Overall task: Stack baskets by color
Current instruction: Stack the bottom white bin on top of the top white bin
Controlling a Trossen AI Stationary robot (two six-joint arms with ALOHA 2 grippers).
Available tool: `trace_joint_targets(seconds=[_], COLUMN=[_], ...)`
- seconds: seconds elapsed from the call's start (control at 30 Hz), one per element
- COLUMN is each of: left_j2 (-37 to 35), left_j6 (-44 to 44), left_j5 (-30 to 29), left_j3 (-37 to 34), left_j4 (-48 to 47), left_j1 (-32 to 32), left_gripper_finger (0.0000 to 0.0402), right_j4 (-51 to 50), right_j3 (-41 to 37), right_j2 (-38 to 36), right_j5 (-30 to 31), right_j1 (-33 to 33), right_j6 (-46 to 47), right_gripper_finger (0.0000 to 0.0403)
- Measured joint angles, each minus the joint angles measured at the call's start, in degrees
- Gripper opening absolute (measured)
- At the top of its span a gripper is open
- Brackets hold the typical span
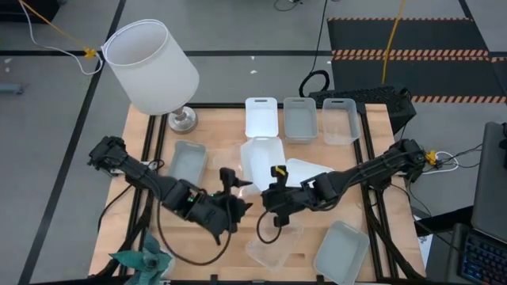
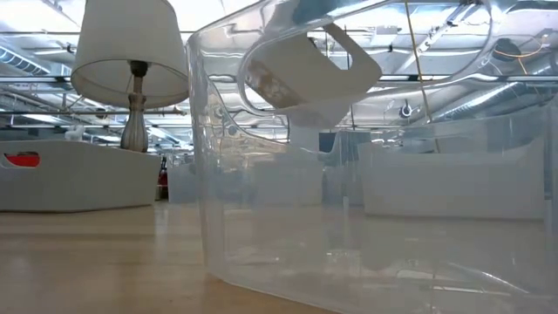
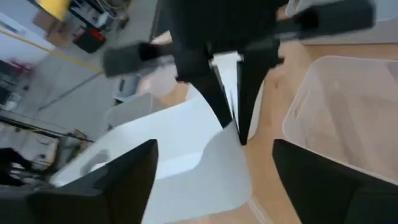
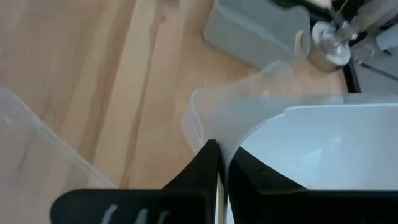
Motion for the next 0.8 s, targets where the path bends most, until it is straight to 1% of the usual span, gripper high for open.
trace_joint_targets(seconds=[0.1, 0.17, 0.23, 0.33, 0.4, 0.5, 0.57, 0.8], left_j2=[0.26, 0.55, 0.68, 0.55, 0.67, 0.58, 0.55, 0.63], left_j6=[1.36, 2.63, 4.76, 9.94, 13.09, 16.21, 18.00, 18.34], left_j5=[4.17, 7.04, 9.35, 13.73, 17.12, 24.22, 28.55, 36.88], left_j3=[-0.20, -0.93, -2.03, -4.68, -5.85, -6.66, -7.53, -8.04], left_j4=[0.60, 0.94, 2.40, 8.84, 11.34, 14.93, 15.74, 15.61], left_j1=[2.01, 3.16, 4.28, 6.32, 7.46, 9.46, 10.84, 14.12], left_gripper_finger=[0.0335, 0.0333, 0.0324, 0.0303, 0.0288, 0.0263, 0.0246, 0.0179], right_j4=[-0.17, -0.59, -0.67, -2.32, -2.92, -3.13, -3.20, -4.19], right_j3=[0.02, 0.00, 0.02, 0.00, 0.00, 0.00, 0.00, 0.00], right_j2=[-0.88, -1.21, -1.42, -1.45, -1.43, -1.43, -1.43, -1.43], right_j5=[-2.65, -4.69, -4.92, -5.27, -5.94, -5.83, -5.83, -5.65], right_j1=[0.02, 0.23, 0.42, 1.22, 1.78, 2.54, 3.08, 4.14], right_j6=[-0.53, 0.07, 1.54, 2.59, 2.75, 2.97, 2.91, 0.19], right_gripper_finger=[0.0015, 0.0015, 0.0015, 0.0015, 0.0015, 0.0015, 0.0015, 0.0015])
